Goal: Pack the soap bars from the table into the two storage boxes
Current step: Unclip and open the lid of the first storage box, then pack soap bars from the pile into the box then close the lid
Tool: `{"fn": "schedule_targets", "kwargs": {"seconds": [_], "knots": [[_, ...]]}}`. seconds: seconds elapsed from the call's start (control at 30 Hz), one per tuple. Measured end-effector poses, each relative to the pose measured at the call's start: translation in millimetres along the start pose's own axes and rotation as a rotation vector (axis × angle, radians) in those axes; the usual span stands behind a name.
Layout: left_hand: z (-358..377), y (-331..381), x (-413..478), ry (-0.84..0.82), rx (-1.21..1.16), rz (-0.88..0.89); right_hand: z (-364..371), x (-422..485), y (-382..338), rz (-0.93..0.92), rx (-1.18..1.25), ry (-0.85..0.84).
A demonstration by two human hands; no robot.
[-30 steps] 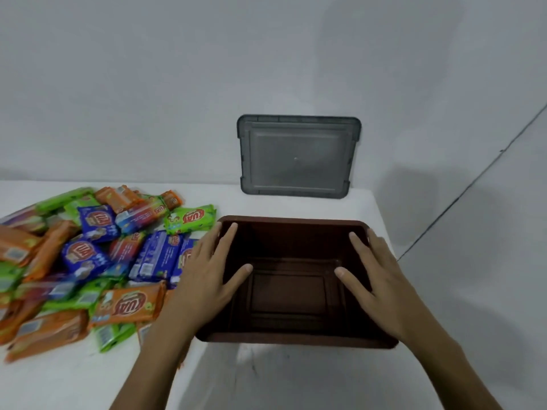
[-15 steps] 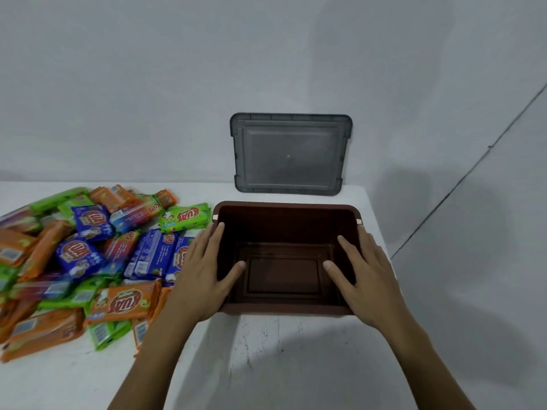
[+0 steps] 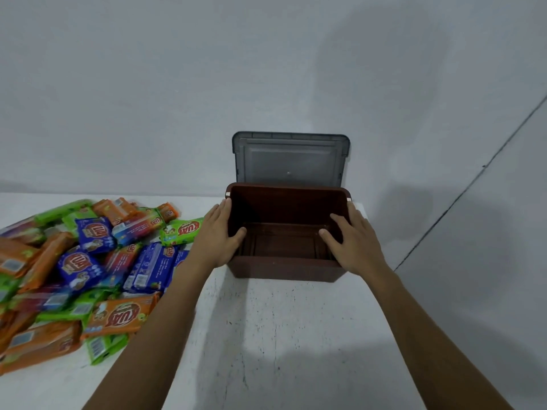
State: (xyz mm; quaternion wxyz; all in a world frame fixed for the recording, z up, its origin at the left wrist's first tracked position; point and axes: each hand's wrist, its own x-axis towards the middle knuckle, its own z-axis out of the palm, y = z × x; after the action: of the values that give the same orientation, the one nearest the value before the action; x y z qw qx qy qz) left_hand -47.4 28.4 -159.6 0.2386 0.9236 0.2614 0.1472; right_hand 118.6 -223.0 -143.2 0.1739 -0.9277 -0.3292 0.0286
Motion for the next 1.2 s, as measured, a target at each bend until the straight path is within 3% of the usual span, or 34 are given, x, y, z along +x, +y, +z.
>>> {"fn": "schedule_targets", "kwargs": {"seconds": [0.53,0.73,0.87,1.03,1.2], "knots": [[0,-1,4,0.004,-0.067,-0.005,4,9,4,-0.056,-0.054,0.018],[-16,6,-5,-0.073,-0.211,-0.031,-9,12,-4,-0.087,-0.365,0.042],[-41,-15,-29,-0.066,-0.127,0.019,-10,-7,-50,-0.196,-0.132,0.125],[-69,-72,-85,-0.142,-0.018,0.062,11,-53,-124,-0.387,0.093,0.11],[-93,-134,-140,-0.109,-0.034,-0.05,53,-93,-183,-0.562,0.304,-0.093]]}}
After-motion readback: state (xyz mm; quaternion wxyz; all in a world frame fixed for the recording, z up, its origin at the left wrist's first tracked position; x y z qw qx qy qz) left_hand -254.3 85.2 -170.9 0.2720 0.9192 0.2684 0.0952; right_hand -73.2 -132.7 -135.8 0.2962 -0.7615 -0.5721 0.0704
